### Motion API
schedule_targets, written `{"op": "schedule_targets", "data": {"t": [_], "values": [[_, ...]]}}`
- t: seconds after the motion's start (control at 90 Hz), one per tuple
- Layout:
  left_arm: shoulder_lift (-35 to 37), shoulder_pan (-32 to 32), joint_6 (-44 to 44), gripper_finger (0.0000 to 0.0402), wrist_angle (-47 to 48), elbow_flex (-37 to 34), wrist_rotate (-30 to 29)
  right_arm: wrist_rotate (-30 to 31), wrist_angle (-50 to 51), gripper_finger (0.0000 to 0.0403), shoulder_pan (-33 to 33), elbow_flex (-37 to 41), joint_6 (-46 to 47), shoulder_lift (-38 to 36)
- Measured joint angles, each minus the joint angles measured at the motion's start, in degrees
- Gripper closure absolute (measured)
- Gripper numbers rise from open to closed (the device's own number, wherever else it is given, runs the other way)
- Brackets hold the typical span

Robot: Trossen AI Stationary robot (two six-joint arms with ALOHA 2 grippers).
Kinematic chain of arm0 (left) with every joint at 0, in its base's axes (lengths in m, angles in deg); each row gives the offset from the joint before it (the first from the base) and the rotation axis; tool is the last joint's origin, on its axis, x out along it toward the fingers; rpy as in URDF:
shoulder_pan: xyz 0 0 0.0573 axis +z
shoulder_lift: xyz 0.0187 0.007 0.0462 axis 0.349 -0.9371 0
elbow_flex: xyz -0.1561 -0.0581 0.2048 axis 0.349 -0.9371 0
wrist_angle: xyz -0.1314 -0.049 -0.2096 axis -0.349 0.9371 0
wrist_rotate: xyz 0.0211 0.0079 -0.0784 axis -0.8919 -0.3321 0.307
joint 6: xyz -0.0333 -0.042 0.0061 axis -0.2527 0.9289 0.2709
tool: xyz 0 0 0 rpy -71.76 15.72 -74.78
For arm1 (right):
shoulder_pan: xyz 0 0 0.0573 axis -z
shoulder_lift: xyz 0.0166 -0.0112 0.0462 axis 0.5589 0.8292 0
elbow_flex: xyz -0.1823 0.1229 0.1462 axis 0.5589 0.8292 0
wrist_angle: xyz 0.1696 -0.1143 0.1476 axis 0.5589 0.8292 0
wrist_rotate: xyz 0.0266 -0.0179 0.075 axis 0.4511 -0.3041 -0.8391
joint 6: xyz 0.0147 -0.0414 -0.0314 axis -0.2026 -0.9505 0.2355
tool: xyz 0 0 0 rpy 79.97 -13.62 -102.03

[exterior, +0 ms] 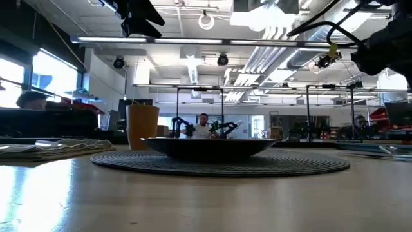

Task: Set table place
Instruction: Move the white patterned table knife to the right of the gray table mat

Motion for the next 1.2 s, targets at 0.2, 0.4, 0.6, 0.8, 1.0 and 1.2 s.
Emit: {"op": "schedule_targets", "data": {"t": [0.2,0.4,0.6,0.8,1.0,1.2], "values": [[0.0,0.0,0.1,0.0179,0.0,0.0,0.0,-0.6,-5.5,0.0403,1.0,5.5,1.7,0.0],[0.0,0.0,0.1,0.0179,0.0,0.0,0.0,1.0,-5.4,0.0403,1.0,7.3,3.0,0.0],[0.0,0.0,-0.3,0.0179,-0.3,0.0,-0.3,2.4,-3.2,0.0403,1.0,7.3,2.5,0.0],[-0.6,0.0,-0.4,0.0179,-0.6,0.0,-0.3,5.1,-1.8,0.0403,1.0,7.3,3.5,0.0],[-1.1,0.0,-0.9,0.0179,-1.9,0.0,-0.4,3.3,-4.5,0.0403,1.1,9.7,4.0,0.0],[-1.3,0.0,-0.9,0.0179,-2.0,0.0,-0.4,1.9,-9.8,0.0403,1.1,12.0,5.6,0.1]]}}
